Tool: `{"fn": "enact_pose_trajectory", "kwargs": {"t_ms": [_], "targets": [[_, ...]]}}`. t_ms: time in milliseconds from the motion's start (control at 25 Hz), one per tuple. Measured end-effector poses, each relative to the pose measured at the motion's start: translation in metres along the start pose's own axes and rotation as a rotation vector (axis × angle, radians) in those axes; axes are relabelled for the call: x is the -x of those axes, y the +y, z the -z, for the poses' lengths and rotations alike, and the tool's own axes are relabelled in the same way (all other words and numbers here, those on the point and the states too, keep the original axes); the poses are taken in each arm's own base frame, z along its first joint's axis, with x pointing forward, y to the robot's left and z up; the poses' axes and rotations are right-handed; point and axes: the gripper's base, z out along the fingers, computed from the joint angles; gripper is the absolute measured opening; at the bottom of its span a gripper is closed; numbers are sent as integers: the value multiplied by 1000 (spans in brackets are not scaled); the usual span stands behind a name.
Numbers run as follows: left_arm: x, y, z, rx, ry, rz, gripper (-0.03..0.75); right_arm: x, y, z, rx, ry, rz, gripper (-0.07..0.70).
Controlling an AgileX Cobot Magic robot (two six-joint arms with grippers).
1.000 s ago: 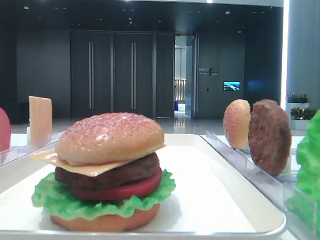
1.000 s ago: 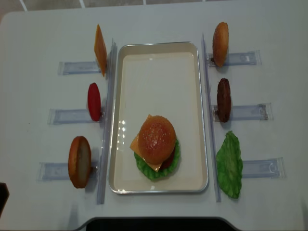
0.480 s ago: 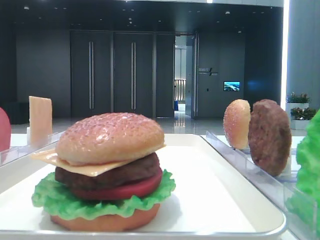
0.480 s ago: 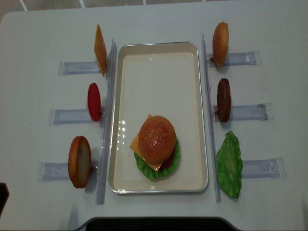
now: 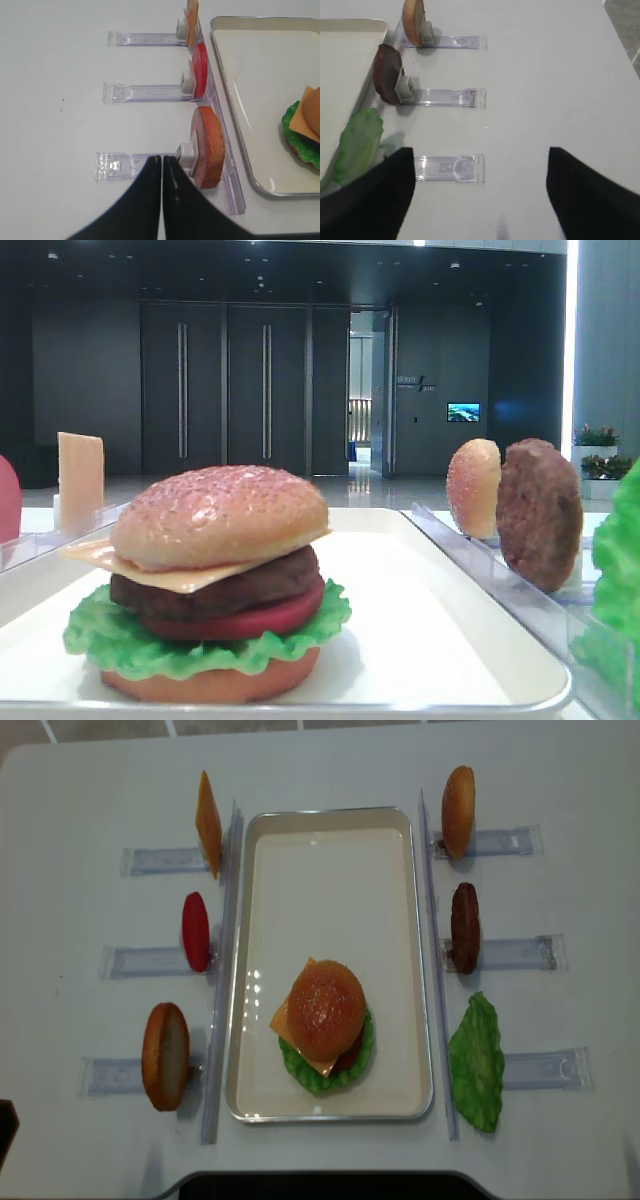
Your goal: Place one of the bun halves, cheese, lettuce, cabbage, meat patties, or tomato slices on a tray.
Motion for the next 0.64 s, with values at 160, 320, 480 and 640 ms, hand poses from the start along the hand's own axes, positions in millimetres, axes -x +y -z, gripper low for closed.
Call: {"fn": "enact_pose_trajectory", "kwargs": {"t_ms": [160,320,480,640], "targets": [[0,0,0,0,0,0,0,0,0,0,9,0,2,519],[0,0,0,0,0,0,0,0,0,0,9,0,2,519],[0,0,0,0,0,0,0,0,0,0,9,0,2,519],[0,0,0,0,0,0,0,0,0,0,9,0,1,519]]}}
